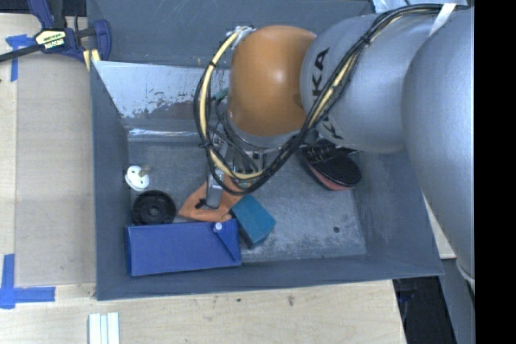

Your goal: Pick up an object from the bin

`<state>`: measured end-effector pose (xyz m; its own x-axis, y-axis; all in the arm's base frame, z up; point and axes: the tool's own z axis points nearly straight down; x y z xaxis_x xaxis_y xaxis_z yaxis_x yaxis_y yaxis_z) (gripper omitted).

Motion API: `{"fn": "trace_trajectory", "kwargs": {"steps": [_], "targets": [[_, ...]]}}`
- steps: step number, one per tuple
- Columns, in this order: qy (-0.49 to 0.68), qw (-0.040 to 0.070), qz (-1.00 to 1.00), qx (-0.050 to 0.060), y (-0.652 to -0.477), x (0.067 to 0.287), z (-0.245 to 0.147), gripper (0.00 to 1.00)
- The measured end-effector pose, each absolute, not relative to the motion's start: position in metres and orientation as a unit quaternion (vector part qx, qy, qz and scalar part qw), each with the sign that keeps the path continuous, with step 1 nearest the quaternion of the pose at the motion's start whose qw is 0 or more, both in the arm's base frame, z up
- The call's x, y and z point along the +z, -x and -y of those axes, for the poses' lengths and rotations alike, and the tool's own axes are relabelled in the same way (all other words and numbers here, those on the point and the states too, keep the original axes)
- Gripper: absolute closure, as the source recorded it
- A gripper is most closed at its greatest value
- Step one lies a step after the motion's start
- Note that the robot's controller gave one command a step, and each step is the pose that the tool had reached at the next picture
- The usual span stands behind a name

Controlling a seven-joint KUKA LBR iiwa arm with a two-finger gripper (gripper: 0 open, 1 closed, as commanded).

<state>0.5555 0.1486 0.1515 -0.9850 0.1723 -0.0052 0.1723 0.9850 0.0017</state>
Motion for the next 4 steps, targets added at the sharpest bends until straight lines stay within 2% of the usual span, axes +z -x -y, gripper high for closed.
{"fn": "trace_trajectory", "kwargs": {"steps": [1,2,3,4], "targets": [[-0.106,-0.003,-0.994,-0.001,-0.539,0.133,-0.143,0.0],[0.24,-0.001,-0.971,0.0,-0.557,0.079,-0.144,1.0],[0.239,-0.001,-0.971,0.0,-0.557,0.08,-0.145,1.0],[0.24,0.001,-0.971,0.001,-0.554,0.197,-0.161,1.0]]}}
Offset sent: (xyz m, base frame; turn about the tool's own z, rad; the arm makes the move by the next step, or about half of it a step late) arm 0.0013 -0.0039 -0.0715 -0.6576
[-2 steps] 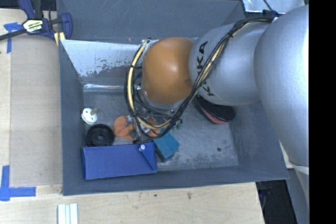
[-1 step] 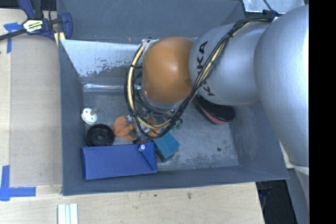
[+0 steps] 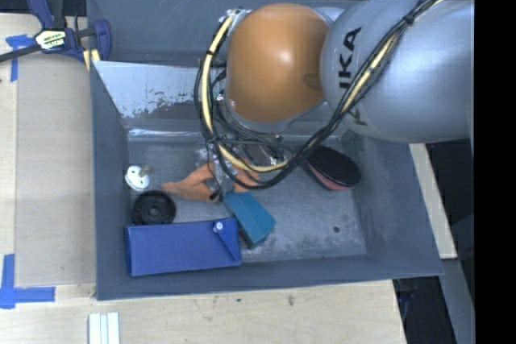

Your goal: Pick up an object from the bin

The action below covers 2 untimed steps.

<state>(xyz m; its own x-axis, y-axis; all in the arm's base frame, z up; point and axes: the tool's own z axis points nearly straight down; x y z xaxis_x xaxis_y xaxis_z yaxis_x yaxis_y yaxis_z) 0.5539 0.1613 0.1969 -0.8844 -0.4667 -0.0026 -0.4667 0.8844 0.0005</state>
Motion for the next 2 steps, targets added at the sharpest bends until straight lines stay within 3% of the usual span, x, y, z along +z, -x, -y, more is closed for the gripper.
{"fn": "trace_trajectory", "kwargs": {"steps": [1,2], "targets": [[0.24,0.001,-0.971,0.001,-0.554,0.197,-0.161,1.0],[0.244,-0.002,-0.97,0.0,-0.542,0.248,-0.159,1.0]]}}
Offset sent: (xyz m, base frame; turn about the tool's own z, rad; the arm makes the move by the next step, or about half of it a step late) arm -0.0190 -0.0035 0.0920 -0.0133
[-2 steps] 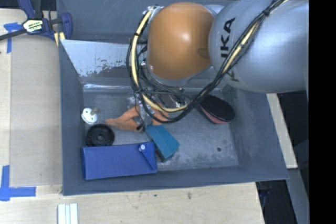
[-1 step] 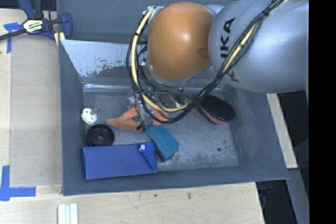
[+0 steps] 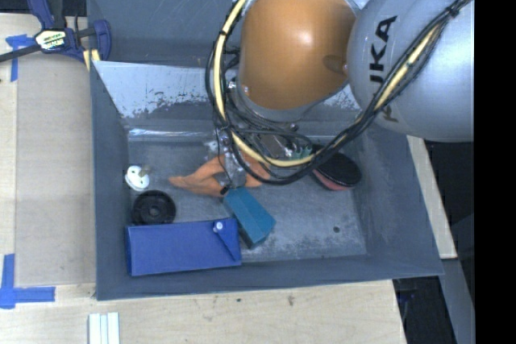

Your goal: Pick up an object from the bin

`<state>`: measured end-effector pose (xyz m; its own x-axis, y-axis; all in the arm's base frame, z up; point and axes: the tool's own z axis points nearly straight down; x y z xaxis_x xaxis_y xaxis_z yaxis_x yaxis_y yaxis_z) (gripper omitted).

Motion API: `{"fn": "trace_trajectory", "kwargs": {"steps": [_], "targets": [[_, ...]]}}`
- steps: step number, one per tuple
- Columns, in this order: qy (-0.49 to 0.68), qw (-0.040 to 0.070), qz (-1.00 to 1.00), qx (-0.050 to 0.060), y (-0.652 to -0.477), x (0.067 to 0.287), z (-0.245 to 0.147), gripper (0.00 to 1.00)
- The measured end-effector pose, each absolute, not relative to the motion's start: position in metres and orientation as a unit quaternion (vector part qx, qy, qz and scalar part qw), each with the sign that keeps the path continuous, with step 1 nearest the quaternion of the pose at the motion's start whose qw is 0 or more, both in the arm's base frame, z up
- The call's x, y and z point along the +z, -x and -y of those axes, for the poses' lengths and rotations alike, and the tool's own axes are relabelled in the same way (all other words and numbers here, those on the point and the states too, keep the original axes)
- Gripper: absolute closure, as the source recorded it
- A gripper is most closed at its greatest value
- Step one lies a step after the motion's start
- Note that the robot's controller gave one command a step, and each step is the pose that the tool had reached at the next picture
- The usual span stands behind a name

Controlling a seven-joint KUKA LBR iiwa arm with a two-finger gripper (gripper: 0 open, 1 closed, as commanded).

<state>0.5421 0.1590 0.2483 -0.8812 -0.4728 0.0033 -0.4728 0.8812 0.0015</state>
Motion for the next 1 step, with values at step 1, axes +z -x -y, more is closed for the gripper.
{"fn": "trace_trajectory", "kwargs": {"steps": [1], "targets": [[-0.244,-0.001,0.97,0.001,-0.5442,0.2699,-0.162,1.0]]}}
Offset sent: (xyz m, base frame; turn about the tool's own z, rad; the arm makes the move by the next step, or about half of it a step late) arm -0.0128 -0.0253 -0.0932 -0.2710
